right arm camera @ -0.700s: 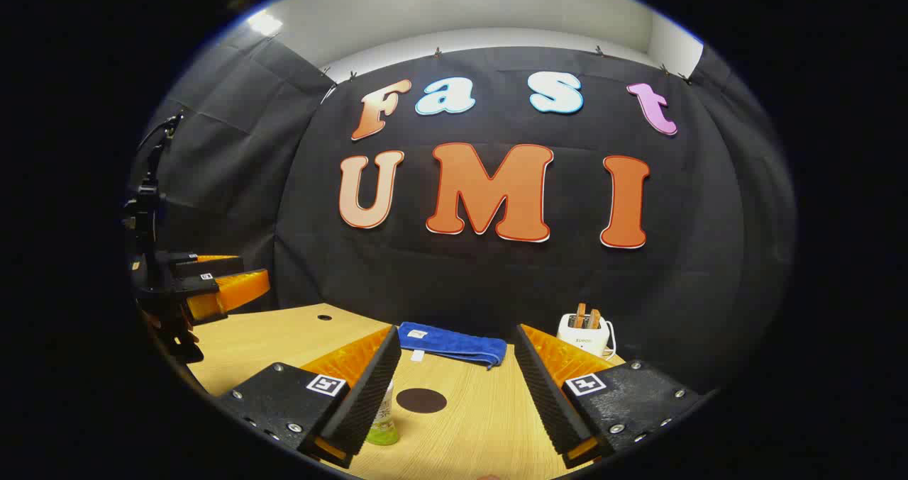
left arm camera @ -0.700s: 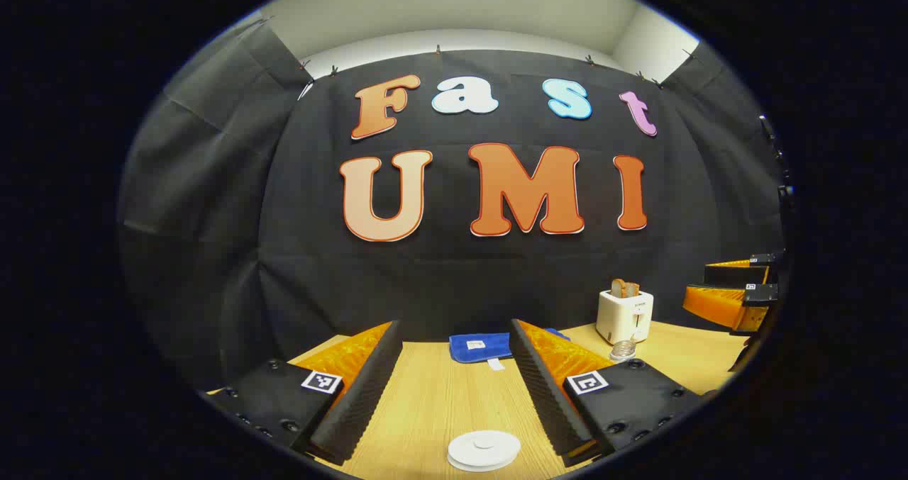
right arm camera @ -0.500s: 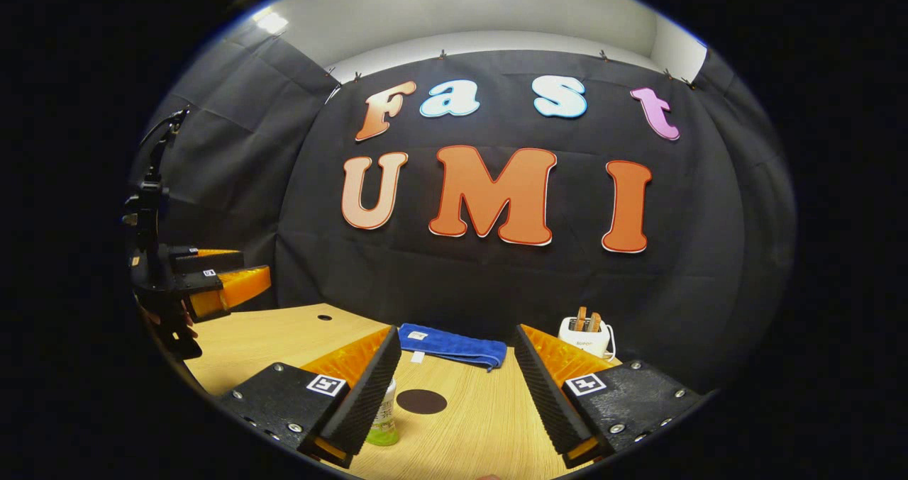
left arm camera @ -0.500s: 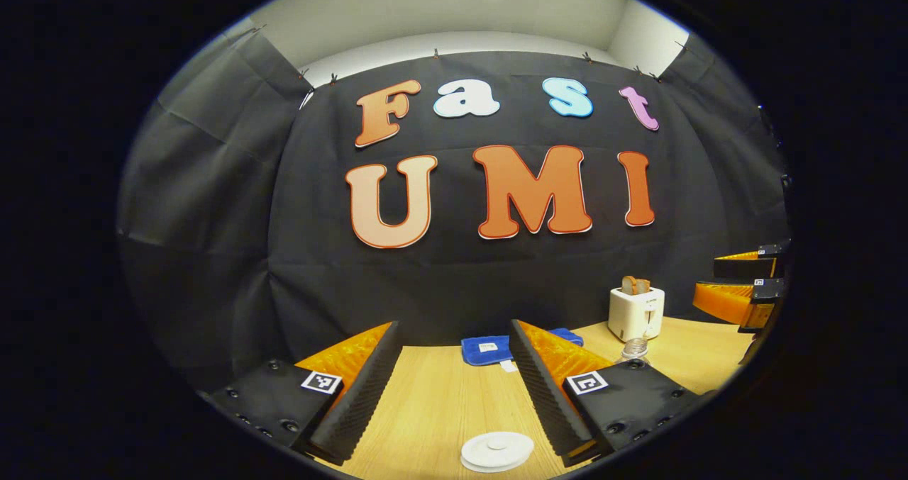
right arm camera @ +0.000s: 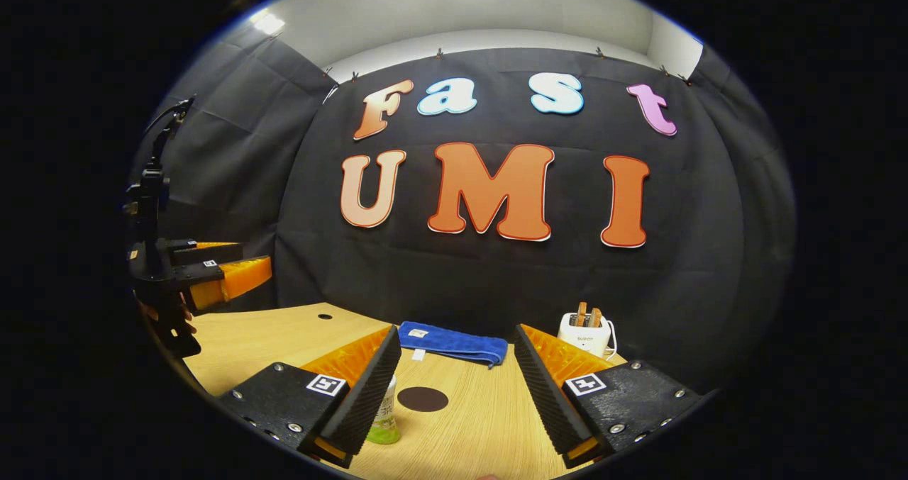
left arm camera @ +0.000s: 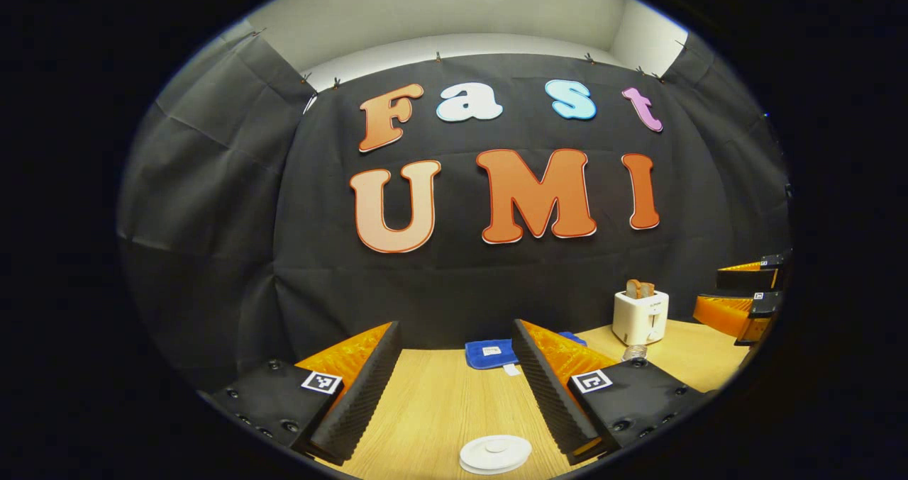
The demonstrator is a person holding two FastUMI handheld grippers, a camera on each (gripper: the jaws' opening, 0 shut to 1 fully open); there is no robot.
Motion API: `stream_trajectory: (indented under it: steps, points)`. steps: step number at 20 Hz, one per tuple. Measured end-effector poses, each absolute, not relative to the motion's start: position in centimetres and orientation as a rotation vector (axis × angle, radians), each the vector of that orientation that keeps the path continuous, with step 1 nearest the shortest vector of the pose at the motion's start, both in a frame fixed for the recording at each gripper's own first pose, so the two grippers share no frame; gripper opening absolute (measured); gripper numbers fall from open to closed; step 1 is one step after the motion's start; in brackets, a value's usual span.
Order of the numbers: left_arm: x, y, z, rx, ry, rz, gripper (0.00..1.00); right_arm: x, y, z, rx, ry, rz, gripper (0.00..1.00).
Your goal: Open the teacup lid with one hand, grasp the water bottle and pour water into the teacup with the other hand; after pouring, place the water bottle on the coaster and then close the teacup lid.
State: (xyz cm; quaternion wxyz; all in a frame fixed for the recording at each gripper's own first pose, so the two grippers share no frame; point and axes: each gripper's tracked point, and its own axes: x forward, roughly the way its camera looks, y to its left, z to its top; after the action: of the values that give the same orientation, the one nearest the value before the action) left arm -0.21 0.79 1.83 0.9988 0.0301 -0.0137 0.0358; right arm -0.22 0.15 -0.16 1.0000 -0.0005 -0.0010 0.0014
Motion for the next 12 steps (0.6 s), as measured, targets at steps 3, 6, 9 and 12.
stream_trajectory:
  steps: [3,6,9,12]
  points:
    - [-0.3,0.6,1.9,0.057,-0.03,0.072,0.99,-0.2,0.4,-0.1,0.012,-0.013,0.008,0.96]
    - [-0.4,0.5,0.8,0.036,-0.003,0.062,0.99,-0.2,0.6,-0.5,0.005,0.0,0.022,0.96]
    - [-0.5,0.6,-1.7,0.004,0.05,0.046,1.0,-0.1,2.5,-2.4,0.024,0.027,0.099,0.97]
    - [-0.7,0.4,-4.4,0.0,0.107,0.025,0.99,-0.7,4.7,-4.0,0.031,0.053,0.154,0.97]
